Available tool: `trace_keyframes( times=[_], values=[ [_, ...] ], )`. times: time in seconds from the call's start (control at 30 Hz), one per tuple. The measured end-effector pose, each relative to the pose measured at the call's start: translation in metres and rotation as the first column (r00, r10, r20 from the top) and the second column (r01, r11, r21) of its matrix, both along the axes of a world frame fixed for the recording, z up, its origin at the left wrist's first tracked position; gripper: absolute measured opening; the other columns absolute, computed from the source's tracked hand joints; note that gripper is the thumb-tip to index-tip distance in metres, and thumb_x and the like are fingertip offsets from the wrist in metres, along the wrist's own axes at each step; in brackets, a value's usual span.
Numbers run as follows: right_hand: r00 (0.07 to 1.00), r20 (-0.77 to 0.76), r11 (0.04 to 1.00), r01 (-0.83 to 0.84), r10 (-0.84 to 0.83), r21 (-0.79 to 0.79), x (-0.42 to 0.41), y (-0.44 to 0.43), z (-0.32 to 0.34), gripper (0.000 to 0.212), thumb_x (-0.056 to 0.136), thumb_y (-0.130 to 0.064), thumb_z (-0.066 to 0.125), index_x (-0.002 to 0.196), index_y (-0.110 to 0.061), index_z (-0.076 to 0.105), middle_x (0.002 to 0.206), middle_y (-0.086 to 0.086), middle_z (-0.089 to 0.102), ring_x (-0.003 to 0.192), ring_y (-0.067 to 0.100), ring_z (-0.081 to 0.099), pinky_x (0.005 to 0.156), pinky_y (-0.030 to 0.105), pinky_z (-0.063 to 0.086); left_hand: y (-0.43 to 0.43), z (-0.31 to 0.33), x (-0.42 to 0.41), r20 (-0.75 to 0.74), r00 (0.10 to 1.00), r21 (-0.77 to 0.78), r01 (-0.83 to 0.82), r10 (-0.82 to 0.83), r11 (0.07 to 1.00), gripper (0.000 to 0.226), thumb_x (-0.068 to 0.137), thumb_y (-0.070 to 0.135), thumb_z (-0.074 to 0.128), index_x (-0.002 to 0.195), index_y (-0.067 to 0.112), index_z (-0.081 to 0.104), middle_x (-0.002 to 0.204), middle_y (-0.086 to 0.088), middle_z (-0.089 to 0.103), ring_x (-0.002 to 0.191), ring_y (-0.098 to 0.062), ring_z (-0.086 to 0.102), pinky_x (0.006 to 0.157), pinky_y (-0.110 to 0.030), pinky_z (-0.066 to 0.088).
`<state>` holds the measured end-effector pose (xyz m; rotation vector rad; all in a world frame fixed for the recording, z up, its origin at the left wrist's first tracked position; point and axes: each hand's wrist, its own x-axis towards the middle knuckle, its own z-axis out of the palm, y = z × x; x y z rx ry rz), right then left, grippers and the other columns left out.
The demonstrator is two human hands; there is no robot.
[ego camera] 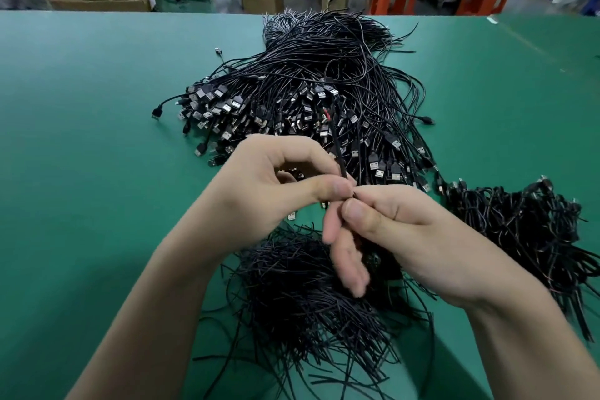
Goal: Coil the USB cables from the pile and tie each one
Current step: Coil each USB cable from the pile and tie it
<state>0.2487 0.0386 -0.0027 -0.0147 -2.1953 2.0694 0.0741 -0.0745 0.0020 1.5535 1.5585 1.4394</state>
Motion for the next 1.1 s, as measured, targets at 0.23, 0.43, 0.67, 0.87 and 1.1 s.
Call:
trace_keyframes(
  times=[0.23,0.43,0.67,0.87,1.1],
  values=[
    [0.984,0.013,0.967,0.180,-0.180,-0.178,-0.007,0.000,-0.002,0.021,0.105,-0.024,0.040,0.099,-0.004,0.044,0.085,0.022,0.076,0.074,0.033,0.076,0.063,0.029,0.058,0.008,-0.008,0.007,0.025,0.988,-0.021,-0.149,0.150,0.989,0.013,0.091,0.027,0.077,0.079,0.025,0.074,0.069,-0.002,0.067,0.061,-0.027,0.052,0.056,-0.050,0.044],
    [0.728,-0.122,0.703,0.684,-0.675,0.196,-0.010,-0.004,-0.007,0.016,0.094,-0.032,0.069,0.090,-0.018,0.064,0.086,0.000,0.075,0.077,0.015,0.071,0.067,0.028,0.055,0.012,-0.011,0.015,0.042,0.940,0.045,-0.340,0.338,0.939,0.013,0.093,0.023,0.077,0.080,0.025,0.075,0.067,-0.003,0.066,0.052,-0.013,0.052,0.049,-0.026,0.046],
    [0.751,0.031,0.724,0.624,-0.660,0.296,-0.006,-0.004,-0.004,0.070,0.102,-0.067,0.026,0.074,-0.019,0.069,0.070,-0.009,0.069,0.061,-0.001,0.057,0.067,0.020,0.037,0.013,-0.011,0.024,-0.093,0.739,0.404,-0.584,0.667,0.704,0.009,0.095,0.018,0.075,0.087,0.018,0.073,0.077,0.011,0.065,0.069,-0.005,0.058,0.065,-0.018,0.044],
    [0.958,0.168,0.789,0.287,-0.233,-0.544,-0.026,-0.014,-0.006,0.084,0.088,-0.073,0.025,0.126,-0.007,0.063,0.108,0.017,0.071,0.100,0.015,0.065,0.077,0.030,0.053,0.014,-0.017,0.037,-0.285,0.720,0.610,-0.373,0.633,0.699,0.016,0.099,0.010,0.071,0.088,0.000,0.077,0.088,-0.002,0.073,0.086,-0.016,0.066,0.080,-0.026,0.052],
    [0.924,0.088,0.379,0.238,-0.372,-0.894,-0.019,-0.019,0.005,0.039,0.106,-0.035,0.048,0.098,0.000,0.063,0.081,0.005,0.068,0.070,0.010,0.069,0.066,0.020,0.057,0.019,-0.031,0.044,-0.442,0.657,0.688,-0.188,0.611,0.701,0.005,0.093,0.009,0.079,0.093,0.005,0.082,0.097,-0.004,0.076,0.087,-0.023,0.065,0.074,-0.043,0.053]
  ],
)
